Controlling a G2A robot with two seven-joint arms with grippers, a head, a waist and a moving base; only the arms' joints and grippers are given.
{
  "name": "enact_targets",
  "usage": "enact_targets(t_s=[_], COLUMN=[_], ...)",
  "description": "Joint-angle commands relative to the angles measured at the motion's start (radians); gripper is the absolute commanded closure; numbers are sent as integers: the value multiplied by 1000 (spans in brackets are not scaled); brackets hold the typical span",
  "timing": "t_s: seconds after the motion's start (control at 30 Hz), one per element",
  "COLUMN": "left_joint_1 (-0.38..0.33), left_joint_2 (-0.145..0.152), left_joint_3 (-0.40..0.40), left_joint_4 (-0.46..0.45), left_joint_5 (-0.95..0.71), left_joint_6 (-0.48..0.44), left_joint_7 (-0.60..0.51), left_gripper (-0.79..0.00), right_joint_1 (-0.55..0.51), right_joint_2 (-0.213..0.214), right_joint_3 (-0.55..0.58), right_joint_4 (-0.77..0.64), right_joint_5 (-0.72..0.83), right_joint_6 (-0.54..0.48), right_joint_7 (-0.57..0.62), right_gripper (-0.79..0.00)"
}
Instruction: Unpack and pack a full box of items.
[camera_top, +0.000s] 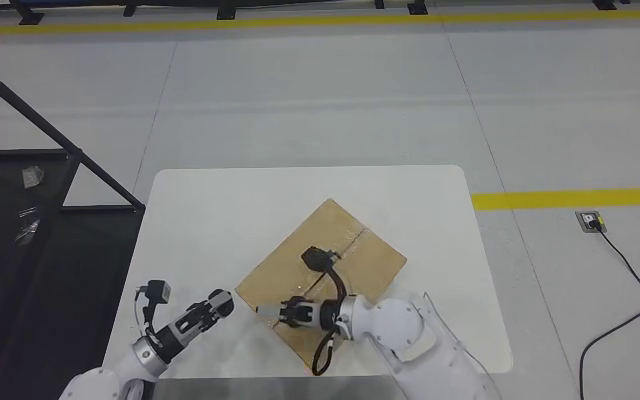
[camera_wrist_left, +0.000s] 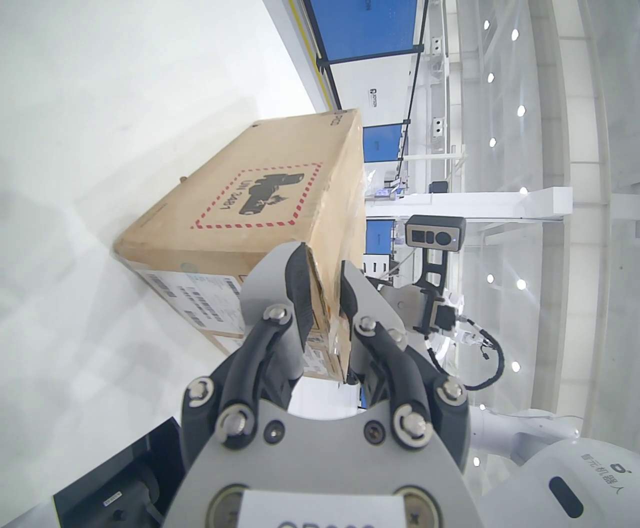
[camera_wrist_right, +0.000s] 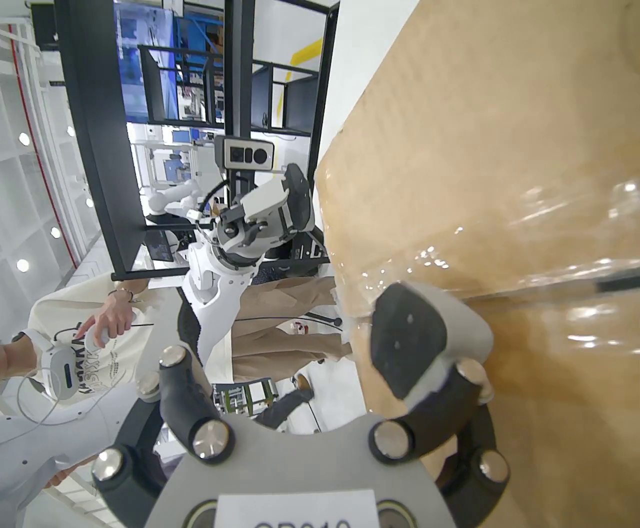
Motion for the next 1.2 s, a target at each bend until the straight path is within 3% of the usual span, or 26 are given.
enact_targets(t_s=[0.0, 0.17, 0.33, 0.8, 1.17], left_joint_1=[0, -3, -5, -8, -17], left_joint_2=[0, -1, -1, -2, -3], left_joint_3=[1, 6, 7, -6, 0], left_joint_4=[-2, -6, -6, 3, 12], left_joint_5=[-1, 6, 8, -4, -9], left_joint_6=[0, 4, 5, 3, -1], left_joint_7=[0, -4, -5, -2, -7], left_gripper=[-203, -200, -197, -194, -194], right_joint_1=[5, -1, 27, 153, 159], right_joint_2=[1, 1, -12, -38, -28], right_joint_3=[-10, 19, 16, -122, -12], right_joint_4=[-9, -59, -11, 135, 131], right_joint_5=[-7, 41, 90, 111, 24], right_joint_6=[9, 7, 37, 6, 62], right_joint_7=[11, -69, -198, -55, -330], right_gripper=[-785, -785, -785, -785, -785])
